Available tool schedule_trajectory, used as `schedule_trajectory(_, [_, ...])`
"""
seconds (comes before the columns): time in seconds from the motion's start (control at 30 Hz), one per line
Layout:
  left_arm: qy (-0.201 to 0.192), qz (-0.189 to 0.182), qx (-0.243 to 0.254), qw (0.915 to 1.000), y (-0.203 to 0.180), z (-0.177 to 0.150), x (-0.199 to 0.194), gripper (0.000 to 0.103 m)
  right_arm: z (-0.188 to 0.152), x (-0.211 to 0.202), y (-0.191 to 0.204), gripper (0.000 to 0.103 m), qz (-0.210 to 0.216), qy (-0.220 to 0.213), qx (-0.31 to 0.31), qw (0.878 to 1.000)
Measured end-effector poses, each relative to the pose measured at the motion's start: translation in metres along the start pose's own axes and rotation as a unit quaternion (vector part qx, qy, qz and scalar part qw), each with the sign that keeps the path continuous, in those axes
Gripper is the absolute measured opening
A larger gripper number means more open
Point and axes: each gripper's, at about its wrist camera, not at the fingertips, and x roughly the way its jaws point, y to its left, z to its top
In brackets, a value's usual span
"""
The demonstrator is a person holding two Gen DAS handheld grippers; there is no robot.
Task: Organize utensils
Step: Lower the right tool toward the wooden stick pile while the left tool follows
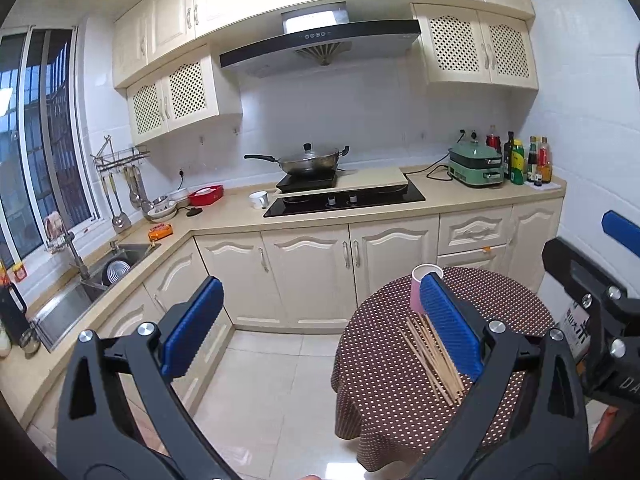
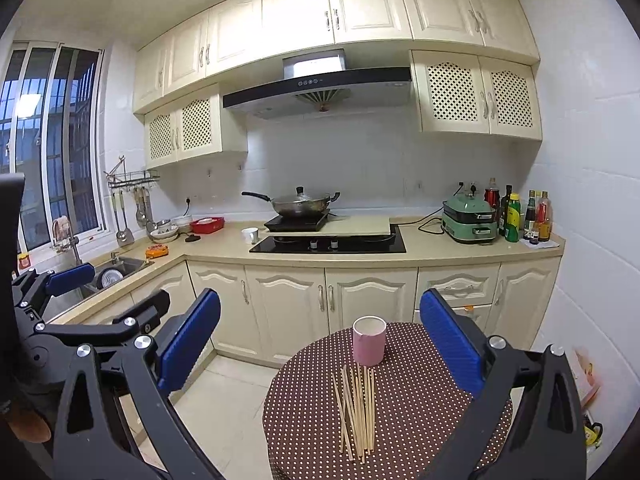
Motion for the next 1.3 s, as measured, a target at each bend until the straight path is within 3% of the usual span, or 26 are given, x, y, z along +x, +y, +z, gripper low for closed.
schedule_trajectory(0.2, [0.003, 0.002, 0.01, 0.9999, 0.001, 0.002, 0.007, 0.097, 0.0, 0.007, -0.001, 0.096, -0.003, 0.002, 0.006, 1.0])
schedule_trajectory(0.5, [0.028, -0.017, 0.004, 0.9995, -0.008, -0.005, 0.037, 0.097, -0.009, 0.032, -0.014, 0.096, -0.02, 0.039, 0.016, 0.999])
schedule_trajectory(0.77, [0.076, -0.031, 0.0, 0.9966, -0.032, -0.02, 0.093, 0.097, -0.028, 0.084, -0.05, 0.096, -0.031, 0.106, 0.034, 0.993])
schedule_trajectory(1.1, [0.123, -0.049, 0.0, 0.9912, -0.065, -0.03, 0.159, 0.097, -0.046, 0.131, -0.088, 0.096, -0.048, 0.149, 0.04, 0.987])
schedule_trajectory(1.3, [0.181, -0.054, -0.012, 0.982, -0.073, -0.053, 0.2, 0.097, -0.075, 0.156, -0.122, 0.096, -0.052, 0.202, 0.055, 0.976])
